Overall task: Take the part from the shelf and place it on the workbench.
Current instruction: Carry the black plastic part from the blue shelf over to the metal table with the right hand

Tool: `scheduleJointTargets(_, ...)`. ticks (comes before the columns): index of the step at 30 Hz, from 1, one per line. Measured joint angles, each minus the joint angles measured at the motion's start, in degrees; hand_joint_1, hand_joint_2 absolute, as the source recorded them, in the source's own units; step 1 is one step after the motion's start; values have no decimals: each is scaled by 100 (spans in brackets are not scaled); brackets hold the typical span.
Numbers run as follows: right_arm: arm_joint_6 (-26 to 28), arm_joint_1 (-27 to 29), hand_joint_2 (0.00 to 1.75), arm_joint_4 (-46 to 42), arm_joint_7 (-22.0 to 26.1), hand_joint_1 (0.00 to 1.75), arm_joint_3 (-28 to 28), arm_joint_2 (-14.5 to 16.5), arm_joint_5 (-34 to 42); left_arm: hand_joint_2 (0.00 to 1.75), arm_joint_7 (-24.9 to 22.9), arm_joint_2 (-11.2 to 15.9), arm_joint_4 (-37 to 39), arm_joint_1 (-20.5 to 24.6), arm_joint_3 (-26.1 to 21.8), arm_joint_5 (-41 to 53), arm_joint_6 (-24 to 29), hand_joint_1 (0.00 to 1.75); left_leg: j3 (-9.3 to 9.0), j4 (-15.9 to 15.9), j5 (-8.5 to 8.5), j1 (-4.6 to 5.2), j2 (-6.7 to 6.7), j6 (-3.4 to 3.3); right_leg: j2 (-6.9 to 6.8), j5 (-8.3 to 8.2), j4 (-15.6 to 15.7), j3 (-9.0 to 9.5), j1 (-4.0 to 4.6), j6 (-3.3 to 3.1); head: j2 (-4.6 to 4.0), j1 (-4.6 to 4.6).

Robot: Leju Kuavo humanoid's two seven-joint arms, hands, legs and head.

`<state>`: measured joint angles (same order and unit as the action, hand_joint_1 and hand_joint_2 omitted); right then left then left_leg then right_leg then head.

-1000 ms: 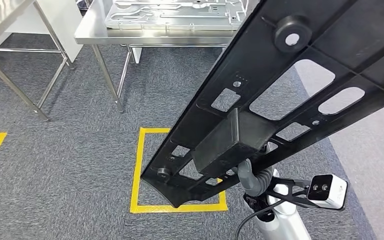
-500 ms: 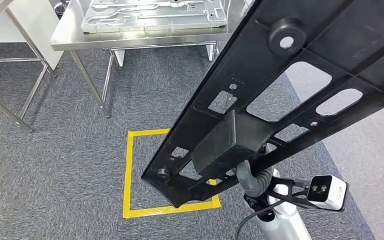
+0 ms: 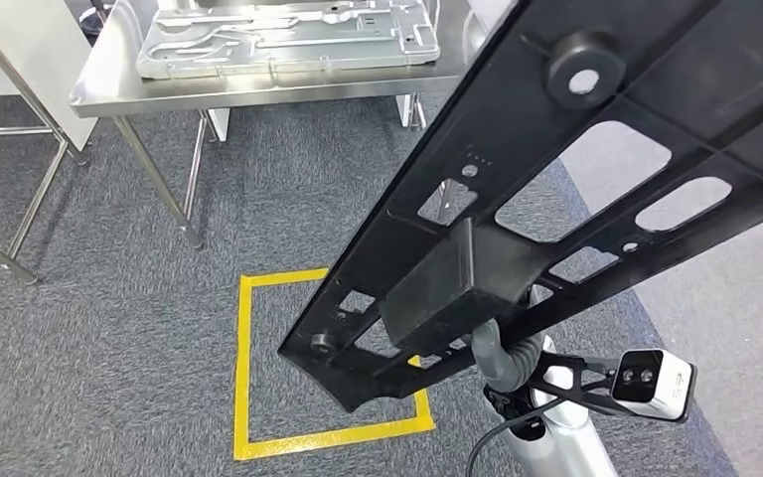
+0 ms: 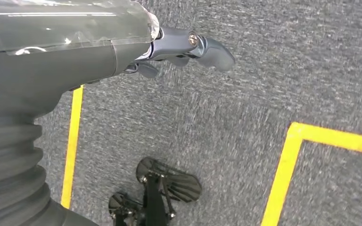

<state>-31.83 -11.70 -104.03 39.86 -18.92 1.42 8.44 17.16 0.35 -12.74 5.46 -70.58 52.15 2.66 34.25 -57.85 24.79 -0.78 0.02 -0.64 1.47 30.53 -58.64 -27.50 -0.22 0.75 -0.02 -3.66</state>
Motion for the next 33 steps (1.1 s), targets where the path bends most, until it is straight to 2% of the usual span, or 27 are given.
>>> scheduleJointTargets(2, 3, -21, 175, -8, 1, 175, 6, 0, 0, 175, 0, -1, 0, 6, -1, -2, 3, 0, -108, 57, 34, -17, 1, -56, -51, 124, -505, -282, -14, 43, 0, 1)
scheduleJointTargets(4, 7, -23, 175, -9, 2, 175, 10, -1, 0, 175, 0, 0, 0, 7, -2, -2, 4, 0, -168, 66, 88, -15, 4, -82, -78, 405, -1210, -791, -26, 71, 0, 1)
scheduleJointTargets(5, 9, -15, 175, -8, 1, 175, 11, -2, 1, 175, 0, -1, 0, 4, -3, -2, 4, 0, -197, 66, 119, -15, 4, -81, -80, 481, -1439, -1012, -33, 83, 0, 1)
scheduleJointTargets(6, 12, -8, 175, -8, 1, 175, 13, -3, 2, 175, 0, -1, 0, 1, -3, -3, 5, 0, -236, 65, 155, -15, 3, -78, -83, 452, -1513, -1161, -39, 96, 0, 1)
scheduleJointTargets(7, 14, -7, 175, -8, 1, 175, 15, -4, 3, 175, 0, -2, 0, -2, -4, -3, 4, 0, -284, 65, 193, -15, 3, -70, -89, 273, -1357, -1187, -43, 100, 0, 1)
scheduleJointTargets(9, 16, -12, 175, -8, 1, 175, 20, -4, 4, 175, 0, -3, 0, -3, -4, -4, 4, 0, -390, 67, 273, -15, 2, -39, -120, -311, -606, -978, -41, 68, 0, 1)
scheduleJointTargets(10, 17, -17, 175, -8, 1, 175, 21, -4, 4, 175, 1, -3, 0, -1, -5, -4, 3, 0, -430, 69, 307, -12, 1, -14, -145, -469, -257, -867, -20, 38, 0, 2)
scheduleJointTargets(11, 18, -22, 175, -8, 0, 175, 23, -3, 5, 175, 1, -4, 0, 1, -5, -4, 3, 0, -451, 74, 337, -10, 4, 20, -162, -549, -36, -795, 4, 0, 0, 2)
scheduleJointTargets(13, 19, -28, 175, -10, 0, 175, 30, -3, 8, 175, 2, -7, 0, 2, -6, -5, 3, 0, -484, 45, 341, -2, 19, 102, -163, -522, 79, -765, 41, -81, 0, 2)
scheduleJointTargets(15, 12, -30, 175, -12, 1, 175, 34, -2, 15, 175, 3, -10, 0, 3, -6, -9, 3, 0, -500, -45, 354, -5, 35, 168, -142, -567, 115, -692, 26, -165, 0, 0)
scheduleJointTargets(16, 6, -35, 175, -12, 1, 175, 34, -1, 19, 175, 4, -12, 0, 10, -6, -14, 3, 0, -462, -157, 420, -9, 36, 191, -139, -559, 132, -648, 16, -200, 0, 0)
scheduleJointTargets(17, 0, -41, 175, -12, 1, 175, 34, 1, 24, 175, 7, -12, 0, 18, -7, -25, 3, 0, -367, -363, 549, -16, 35, 204, -139, -553, 146, -612, 10, -228, 0, -1)
scheduleJointTargets(19, -5, -49, 175, -10, 0, 175, 34, 2, 29, 175, 15, -11, 0, 27, -11, -46, 3, 0, -5, -1025, 895, -21, 31, 225, -136, -522, 153, -589, 20, -268, 0, -1)
scheduleJointTargets(20, -5, -46, 175, -7, -1, 175, 34, 2, 31, 175, 21, -9, 0, 20, -14, -54, 3, 0, 188, -1334, 1017, -22, 31, 238, -130, -507, 150, -584, 29, -279, 0, -1)
scheduleJointTargets(21, -5, -42, 175, -4, -1, 175, 34, 1, 32, 175, 26, -9, 0, 8, -17, -56, 3, 0, 317, -1499, 1042, -24, 31, 247, -119, -491, 145, -574, 39, -284, 0, -1)
scheduleJointTargets(22, -5, -38, 175, -2, -1, 175, 34, 2, 32, 175, 30, -9, 0, -3, -20, -57, 2, 0, 345, -1452, 940, -25, 32, 255, -107, -471, 139, -556, 46, -282, 0, -1)
scheduleJointTargets(24, -5, -36, 175, 1, 0, 175, 34, 2, 33, 175, 36, -5, 0, -16, -23, -58, -1, 0, 123, -789, 464, -23, 31, 231, -88, -419, 123, -495, 54, -264, 0, -1)
scheduleJointTargets(25, -7, -39, 175, 3, 1, 175, 34, 2, 34, 175, 40, -2, 0, -13, -26, -60, -2, 0, -10, -426, 313, -5, 30, 206, -84, -394, 116, -470, 60, -248, 0, -1)
scheduleJointTargets(26, -11, -43, 175, 6, 1, 175, 34, 2, 38, 175, 45, 1, 0, -8, -29, -60, -3, 0, -107, -160, 259, 16, 28, 168, -81, -372, 114, -458, 62, -225, 0, -1)
scheduleJointTargets(27, -18, -47, 175, 10, -1, 175, 34, 2, 44, 175, 52, 2, 0, -10, -31, -60, -4, 0, -150, -23, 260, 38, 25, 123, -79, -360, 111, -447, 62, -195, 0, -1)
scheduleJointTargets(28, -27, -50, 175, 17, -2, 175, 34, 1, 52, 175, 57, 4, 0, -15, -33, -61, -5, 0, -165, 17, 300, 56, 23, 79, -76, -370, 86, -447, 62, -159, 0, 0)
scheduleJointTargets(30, -48, -60, 175, 24, -2, 175, 37, 1, 78, 175, 67, 7, 0, -27, -36, -61, -9, 0, -246, 72, 229, 41, 19, -5, -76, -357, -4, -437, 60, -84, 0, 0)
scheduleJointTargets(32, -70, -85, 175, 26, -1, 175, 46, -1, 97, 175, 80, 7, 0, -15, -37, -61, -19, 0, -331, 91, 223, 19, 20, -58, -85, -202, -306, -559, 45, -12, 0, 1)
scheduleJointTargets(33, -80, -96, 175, 26, -1, 175, 51, -1, 99, 175, 86, 7, 0, -9, -37, -61, -23, 0, -348, 94, 227, 16, 22, -75, -89, -65, -585, -710, 26, 18, 0, 1)
